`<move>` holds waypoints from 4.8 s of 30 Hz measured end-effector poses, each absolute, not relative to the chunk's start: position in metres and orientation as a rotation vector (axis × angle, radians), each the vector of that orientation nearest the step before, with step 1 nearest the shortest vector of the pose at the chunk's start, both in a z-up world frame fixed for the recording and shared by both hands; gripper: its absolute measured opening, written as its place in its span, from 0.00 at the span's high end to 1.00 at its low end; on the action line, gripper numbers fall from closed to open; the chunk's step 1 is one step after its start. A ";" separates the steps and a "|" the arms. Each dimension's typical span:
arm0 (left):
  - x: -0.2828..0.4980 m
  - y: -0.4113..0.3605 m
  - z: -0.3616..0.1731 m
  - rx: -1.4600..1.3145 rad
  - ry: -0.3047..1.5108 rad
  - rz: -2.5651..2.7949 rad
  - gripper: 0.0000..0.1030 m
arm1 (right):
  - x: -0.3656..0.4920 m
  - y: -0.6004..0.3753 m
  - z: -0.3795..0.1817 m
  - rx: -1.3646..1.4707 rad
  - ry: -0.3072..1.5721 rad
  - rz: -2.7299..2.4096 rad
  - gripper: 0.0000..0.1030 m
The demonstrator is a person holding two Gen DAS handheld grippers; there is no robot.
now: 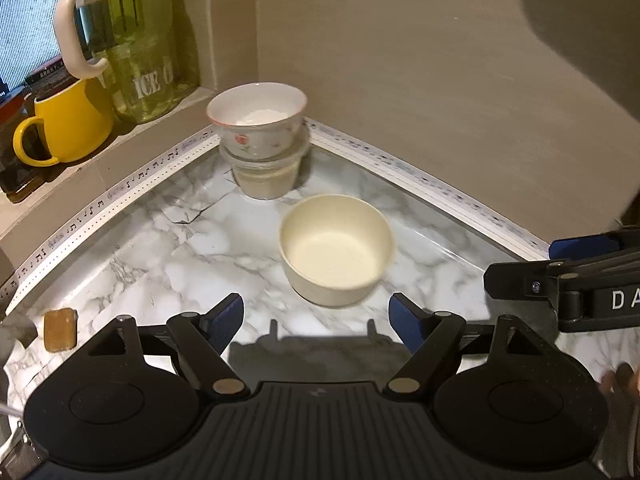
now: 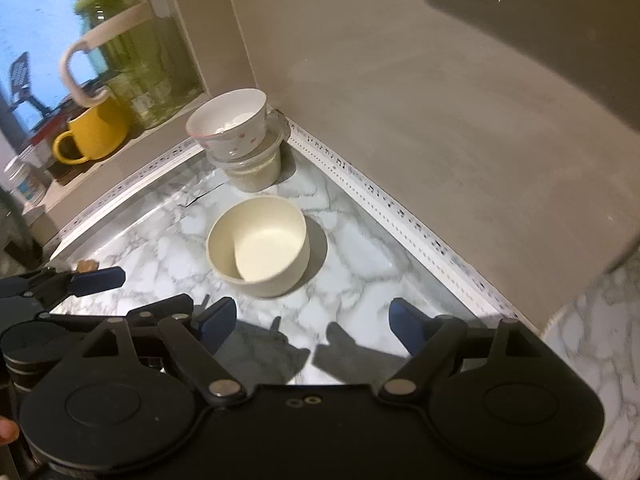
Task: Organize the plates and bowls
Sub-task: 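Move both grippers to the rim of the cream bowl, then close both grippers on the rim of the cream bowl, then lift the cream bowl and carry it over the pink pot, then lower the cream bowl into the pink pot and open both grippers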
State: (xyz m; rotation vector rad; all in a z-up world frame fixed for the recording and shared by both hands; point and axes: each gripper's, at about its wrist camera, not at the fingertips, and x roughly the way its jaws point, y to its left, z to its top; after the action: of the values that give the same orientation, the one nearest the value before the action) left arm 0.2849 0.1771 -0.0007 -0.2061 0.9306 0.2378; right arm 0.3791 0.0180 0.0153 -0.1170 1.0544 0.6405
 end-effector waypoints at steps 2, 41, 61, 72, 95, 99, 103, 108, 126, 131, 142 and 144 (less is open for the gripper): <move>0.294 0.185 -0.007 -0.223 0.936 0.253 0.23 | 0.388 0.026 0.009 -0.110 1.066 0.634 0.19; 0.370 0.236 -0.094 -0.304 1.053 0.336 0.53 | 0.452 0.095 -0.074 -0.096 1.232 0.584 0.80; 0.351 0.214 -0.068 -0.247 1.063 0.278 0.91 | 0.420 0.081 -0.047 -0.124 1.194 0.617 0.94; 0.320 0.173 -0.017 -0.168 1.023 0.209 0.91 | 0.393 0.037 -0.006 -0.102 1.147 0.622 0.95; 0.259 0.082 0.048 -0.098 0.992 0.031 0.91 | 0.325 -0.061 0.053 -0.069 1.102 0.577 0.95; 0.253 0.068 0.047 -0.073 1.000 0.007 0.91 | 0.317 -0.074 0.052 -0.063 1.107 0.564 0.95; 0.247 0.057 0.044 -0.052 1.015 -0.013 0.91 | 0.309 -0.085 0.047 -0.056 1.122 0.548 0.95; 0.239 0.046 0.036 -0.037 1.040 -0.036 0.91 | 0.300 -0.094 0.038 -0.055 1.149 0.541 0.95; 0.225 0.027 0.011 0.027 1.084 -0.075 0.91 | 0.282 -0.103 0.018 -0.089 1.183 0.515 0.95; 0.225 0.025 0.008 0.042 1.087 -0.082 0.91 | 0.282 -0.102 0.016 -0.095 1.173 0.506 0.95; 0.229 0.027 0.000 0.035 1.103 -0.080 0.91 | 0.284 -0.099 0.004 -0.107 1.187 0.503 0.94; 0.229 0.029 -0.002 0.030 1.107 -0.078 0.91 | 0.284 -0.099 0.003 -0.109 1.184 0.502 0.91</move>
State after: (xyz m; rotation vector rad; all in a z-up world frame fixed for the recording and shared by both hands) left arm 0.2294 0.0291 -0.0022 0.0301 1.1071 -0.0782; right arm 0.2843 -0.0987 0.0035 -0.1086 1.1845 0.5021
